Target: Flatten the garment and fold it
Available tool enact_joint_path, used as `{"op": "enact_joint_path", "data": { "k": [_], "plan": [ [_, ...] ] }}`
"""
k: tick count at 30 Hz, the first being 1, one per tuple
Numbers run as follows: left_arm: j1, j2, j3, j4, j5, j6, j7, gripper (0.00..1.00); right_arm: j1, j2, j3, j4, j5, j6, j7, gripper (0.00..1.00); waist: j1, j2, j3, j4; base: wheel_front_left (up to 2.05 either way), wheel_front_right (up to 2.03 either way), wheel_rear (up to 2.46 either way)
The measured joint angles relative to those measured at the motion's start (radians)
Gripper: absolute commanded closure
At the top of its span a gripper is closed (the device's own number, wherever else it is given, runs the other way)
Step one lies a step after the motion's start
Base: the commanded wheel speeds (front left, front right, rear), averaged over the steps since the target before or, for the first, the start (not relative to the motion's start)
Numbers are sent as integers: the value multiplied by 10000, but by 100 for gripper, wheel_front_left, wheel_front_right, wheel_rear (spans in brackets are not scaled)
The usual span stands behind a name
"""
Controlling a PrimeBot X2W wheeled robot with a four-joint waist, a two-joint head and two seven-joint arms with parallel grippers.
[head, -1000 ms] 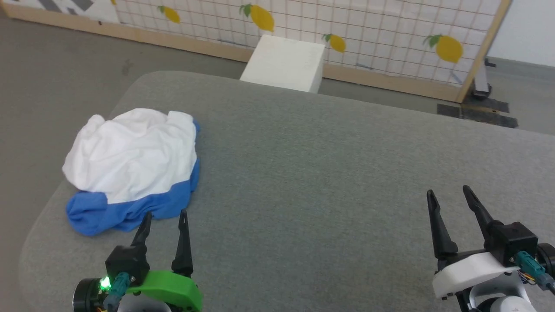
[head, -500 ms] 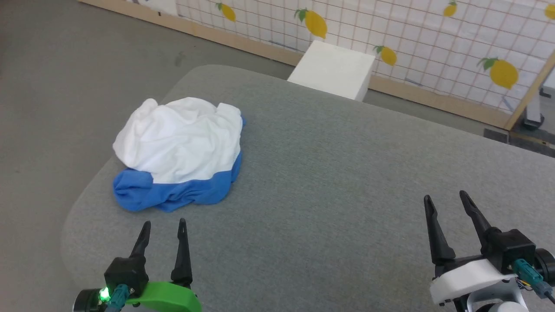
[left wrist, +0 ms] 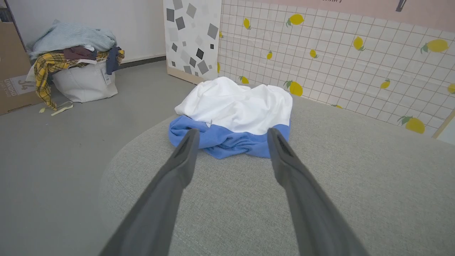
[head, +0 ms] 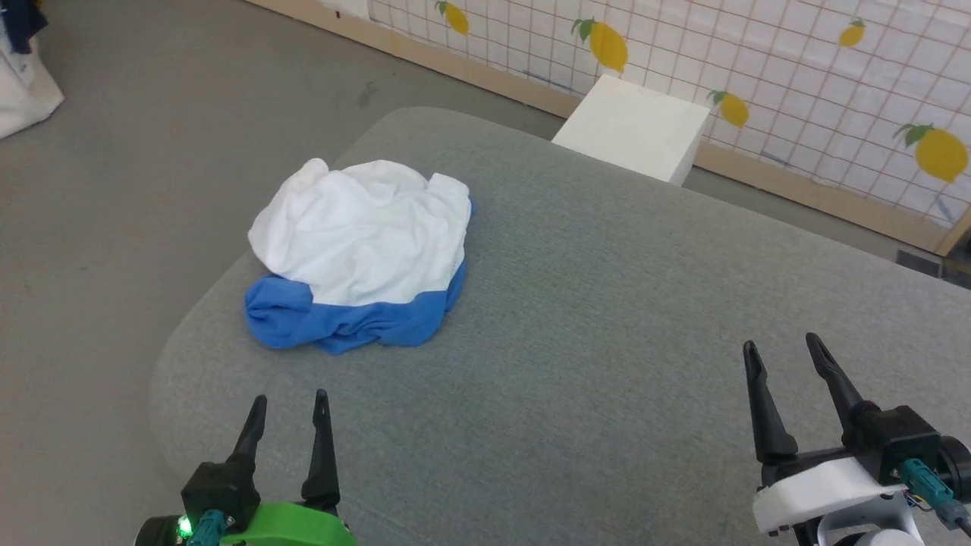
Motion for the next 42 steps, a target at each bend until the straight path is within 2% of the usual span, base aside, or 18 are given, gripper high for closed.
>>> {"op": "enact_joint_path", "data": {
  "k": [34, 42],
  "plan": [
    [208, -2, -313, 178, -552, 134, -671, 0, 45, 6, -224, 245, 173, -2, -706, 0, 0, 0, 35, 1812, 0, 0, 0],
    [219, -2, -255, 178, -566, 130, -673, 0, 60, 8, -245, 303, 192, -2, -706, 0, 0, 0, -15, 1751, 0, 0, 0]
  ]
}}
